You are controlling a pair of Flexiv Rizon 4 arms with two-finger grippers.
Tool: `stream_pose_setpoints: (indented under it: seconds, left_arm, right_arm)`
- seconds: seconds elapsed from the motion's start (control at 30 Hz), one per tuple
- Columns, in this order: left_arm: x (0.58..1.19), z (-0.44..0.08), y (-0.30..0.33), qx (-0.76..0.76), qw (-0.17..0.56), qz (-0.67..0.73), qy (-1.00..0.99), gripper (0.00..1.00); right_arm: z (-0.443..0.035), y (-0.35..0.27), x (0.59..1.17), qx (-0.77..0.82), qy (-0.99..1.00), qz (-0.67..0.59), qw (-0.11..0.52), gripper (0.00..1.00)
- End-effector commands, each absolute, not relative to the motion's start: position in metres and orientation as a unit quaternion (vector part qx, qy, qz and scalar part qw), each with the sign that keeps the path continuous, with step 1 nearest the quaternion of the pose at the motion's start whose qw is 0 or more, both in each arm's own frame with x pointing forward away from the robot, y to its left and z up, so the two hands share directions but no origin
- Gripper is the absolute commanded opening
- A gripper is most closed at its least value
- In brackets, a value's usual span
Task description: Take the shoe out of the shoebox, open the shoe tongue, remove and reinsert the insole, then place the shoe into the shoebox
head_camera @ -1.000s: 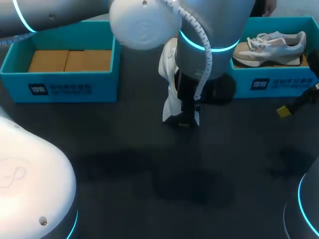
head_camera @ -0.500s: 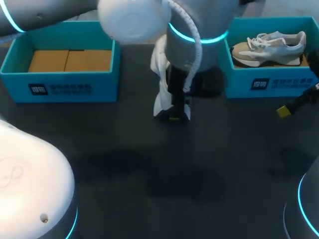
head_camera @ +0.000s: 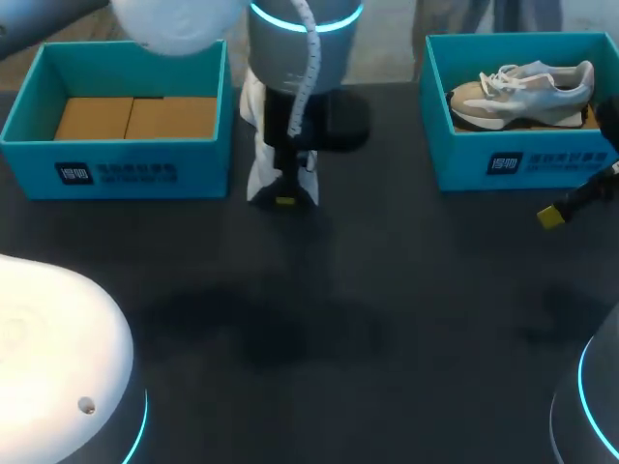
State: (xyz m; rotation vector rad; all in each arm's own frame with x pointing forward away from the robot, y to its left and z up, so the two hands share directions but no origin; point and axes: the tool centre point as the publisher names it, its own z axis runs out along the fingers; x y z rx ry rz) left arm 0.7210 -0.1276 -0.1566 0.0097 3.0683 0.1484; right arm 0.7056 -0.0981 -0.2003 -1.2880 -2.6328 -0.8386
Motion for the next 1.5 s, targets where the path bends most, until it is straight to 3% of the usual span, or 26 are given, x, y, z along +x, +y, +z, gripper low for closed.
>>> stream_pose_setpoints:
  seconds: [0.03,1.07,1.5]
  left_arm:
    - [0.728,-0.156,-0.087,0.003,0.038,-0.016,0.999,0.00]
    - [0.812,-0.157,0.057,-0.044,0.068,-0.094,0.992,0.00]
    - [0.853,-0.147,0.114,-0.001,0.034,-0.095,0.995,0.00]
  right_arm:
    - [-0.201,-0.098,0.705,-0.422,-0.863,-0.274,0.046,1.00]
    - [-0.201,-0.098,0.705,-0.422,-0.863,-0.274,0.046,1.00]
    - [-0.201,-0.098,0.705,-0.422,-0.863,-0.274,0.046,1.00]
